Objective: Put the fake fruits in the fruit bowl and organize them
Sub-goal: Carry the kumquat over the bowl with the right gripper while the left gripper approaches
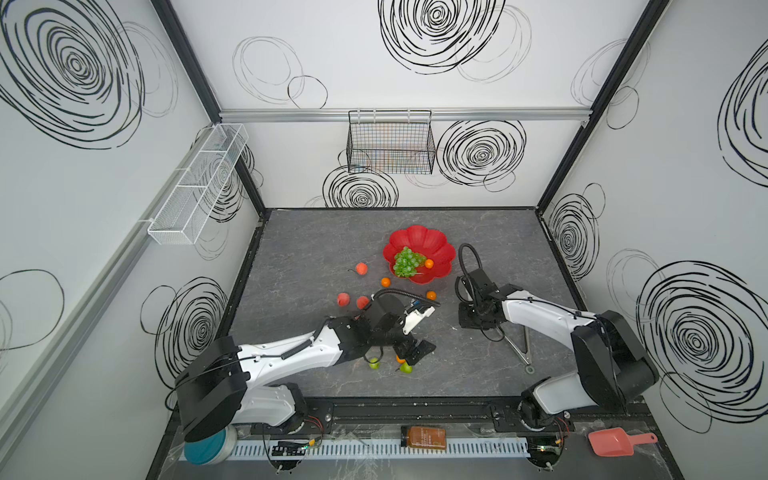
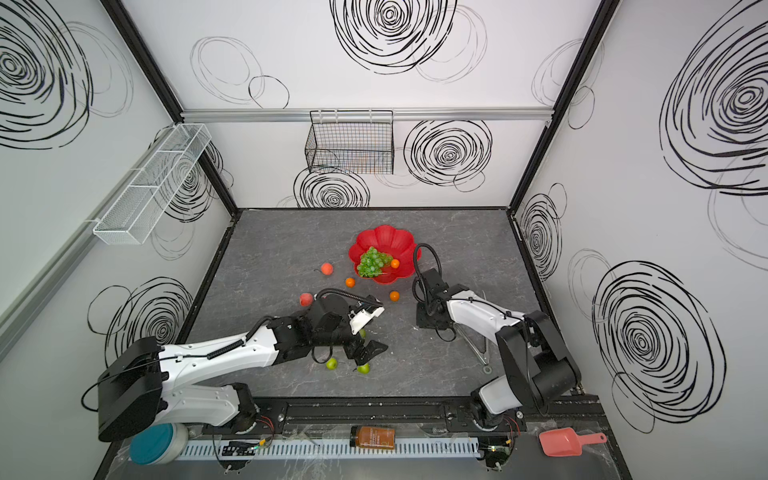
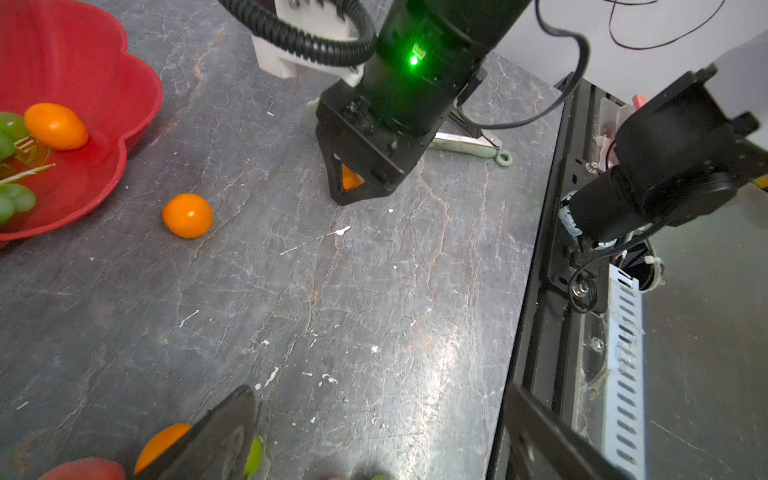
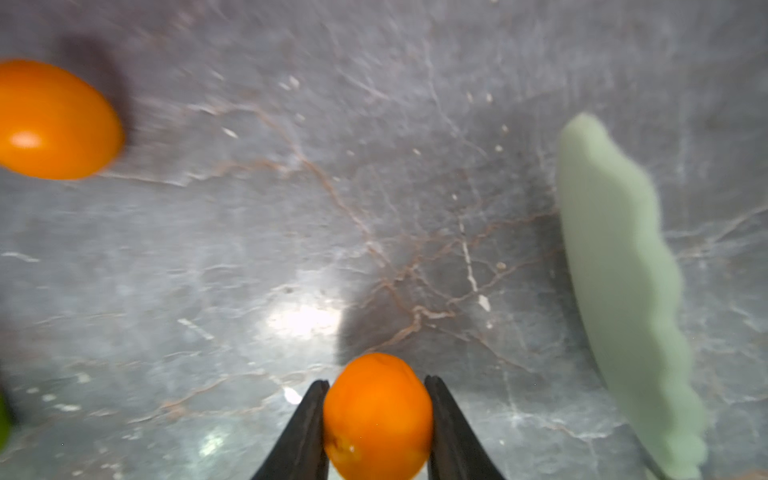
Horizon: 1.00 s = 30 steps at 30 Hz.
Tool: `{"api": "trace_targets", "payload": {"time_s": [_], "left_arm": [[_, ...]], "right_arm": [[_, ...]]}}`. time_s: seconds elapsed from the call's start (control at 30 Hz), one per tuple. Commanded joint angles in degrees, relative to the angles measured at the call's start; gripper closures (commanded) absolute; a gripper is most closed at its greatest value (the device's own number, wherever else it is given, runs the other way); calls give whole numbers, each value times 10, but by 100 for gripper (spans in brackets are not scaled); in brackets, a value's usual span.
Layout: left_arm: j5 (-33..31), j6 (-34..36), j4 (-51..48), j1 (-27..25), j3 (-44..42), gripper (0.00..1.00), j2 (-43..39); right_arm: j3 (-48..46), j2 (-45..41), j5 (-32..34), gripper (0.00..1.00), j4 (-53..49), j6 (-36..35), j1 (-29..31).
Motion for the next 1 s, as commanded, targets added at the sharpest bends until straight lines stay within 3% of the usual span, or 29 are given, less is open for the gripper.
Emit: {"api": "trace_targets", "payload": {"time_s": [0.0, 0.23, 0.47, 0.67, 0.8, 0.97], "left_arm": [[-10, 15, 9, -3, 15, 4, -10], [-18, 19, 0, 11, 26, 4, -21], [-25, -17, 7, 106, 59, 4, -38], [-64, -10, 3, 158, 128, 4, -5], [-31, -39, 21, 202, 149, 4, 31], [12, -92, 57, 251, 116, 4, 42]], "right_arm": [[-4, -44, 5, 66, 21, 3, 6], [22, -79, 20, 67, 19, -15, 9], [97, -52, 35, 68, 7, -40, 8], [177, 12, 29, 68, 13, -54, 9], [240, 76, 22, 68, 6, -67, 7], [310, 160, 11, 68, -3, -77, 7]]}}
